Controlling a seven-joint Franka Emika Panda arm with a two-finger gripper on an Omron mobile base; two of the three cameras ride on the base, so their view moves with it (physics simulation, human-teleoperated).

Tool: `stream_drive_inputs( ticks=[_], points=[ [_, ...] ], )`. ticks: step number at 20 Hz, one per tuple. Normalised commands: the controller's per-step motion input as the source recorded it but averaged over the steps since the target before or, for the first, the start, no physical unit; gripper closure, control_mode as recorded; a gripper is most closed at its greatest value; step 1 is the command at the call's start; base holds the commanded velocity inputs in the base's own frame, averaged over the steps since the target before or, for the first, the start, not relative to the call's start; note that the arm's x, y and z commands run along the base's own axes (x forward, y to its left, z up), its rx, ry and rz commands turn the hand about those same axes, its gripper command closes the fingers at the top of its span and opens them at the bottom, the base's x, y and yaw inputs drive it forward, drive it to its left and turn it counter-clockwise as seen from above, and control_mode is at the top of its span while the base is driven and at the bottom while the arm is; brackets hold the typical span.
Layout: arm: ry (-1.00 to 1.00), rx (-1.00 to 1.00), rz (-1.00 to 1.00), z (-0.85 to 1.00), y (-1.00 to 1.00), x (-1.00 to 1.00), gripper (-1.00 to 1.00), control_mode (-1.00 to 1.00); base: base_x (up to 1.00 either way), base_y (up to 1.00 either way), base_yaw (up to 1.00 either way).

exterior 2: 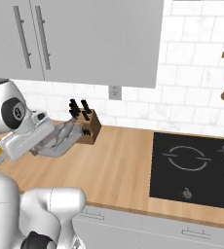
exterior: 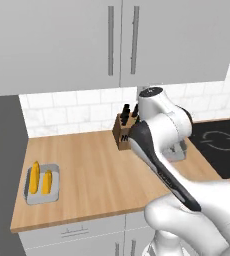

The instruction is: Take the meat container that has the fish and place it on the second highest rack of the freezer. Then take the vegetable container that has the corns and place it on the highest rack of the freezer.

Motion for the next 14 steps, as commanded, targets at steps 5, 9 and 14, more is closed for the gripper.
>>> stream_drive_inputs(
  ticks=[5, 9, 14],
  points=[
    [-0.07, 0.20, 0.18, 0.25, -0.65, 0.01, 1.00, -1.00, 0.00, 0.00, 0.00],
    [-0.04, 0.11, 0.13, 0.00, -0.47, -0.01, 1.00, -1.00, 0.00, 0.00, 0.00],
    [-0.01, 0.04, 0.09, 0.00, -0.06, 0.00, 1.00, -1.00, 0.00, 0.00, 0.00]
  ],
)
